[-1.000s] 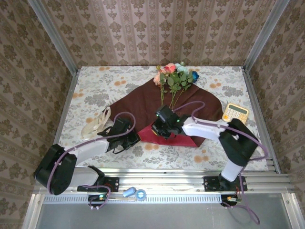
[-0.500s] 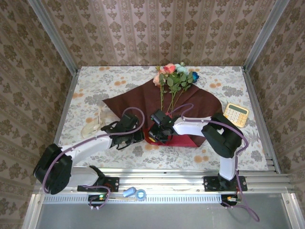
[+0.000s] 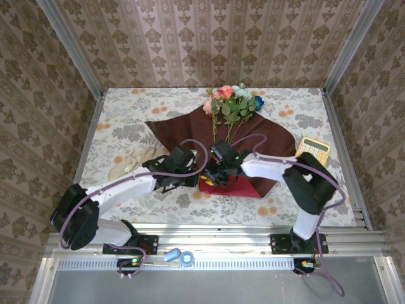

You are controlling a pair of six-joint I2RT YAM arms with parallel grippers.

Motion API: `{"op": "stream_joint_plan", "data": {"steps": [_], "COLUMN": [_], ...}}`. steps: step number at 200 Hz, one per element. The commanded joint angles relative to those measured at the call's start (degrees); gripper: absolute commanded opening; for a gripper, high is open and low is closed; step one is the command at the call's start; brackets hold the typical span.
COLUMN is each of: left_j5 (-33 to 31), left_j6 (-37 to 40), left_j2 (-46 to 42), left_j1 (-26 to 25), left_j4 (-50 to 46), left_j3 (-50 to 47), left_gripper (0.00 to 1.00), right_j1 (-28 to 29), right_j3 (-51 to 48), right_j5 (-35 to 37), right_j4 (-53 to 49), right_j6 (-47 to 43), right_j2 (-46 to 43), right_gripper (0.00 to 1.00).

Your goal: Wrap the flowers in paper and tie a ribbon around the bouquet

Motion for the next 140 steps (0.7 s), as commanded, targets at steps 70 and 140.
{"op": "stream_joint_plan", "data": {"steps": [70, 140], "left_j5": [2.2, 2.9], "left_j6": [12.3, 14.0], "left_j2": [6.9, 13.5], "left_j1": [-3.8, -8.1], "left_j4": [-0.9, 2.2], "left_j3": [6.8, 11.1], "left_gripper": [0.00, 0.00], "right_j1": [-9.9, -10.2], "right_j3": [-11.4, -12.7], "right_j5": [-5.9, -6.5], "right_j4": [4.9, 7.3], "right_j6": [-3.7, -3.1], "right_j2": [-2.9, 0.3], "right_gripper": [0.00, 0.00]}}
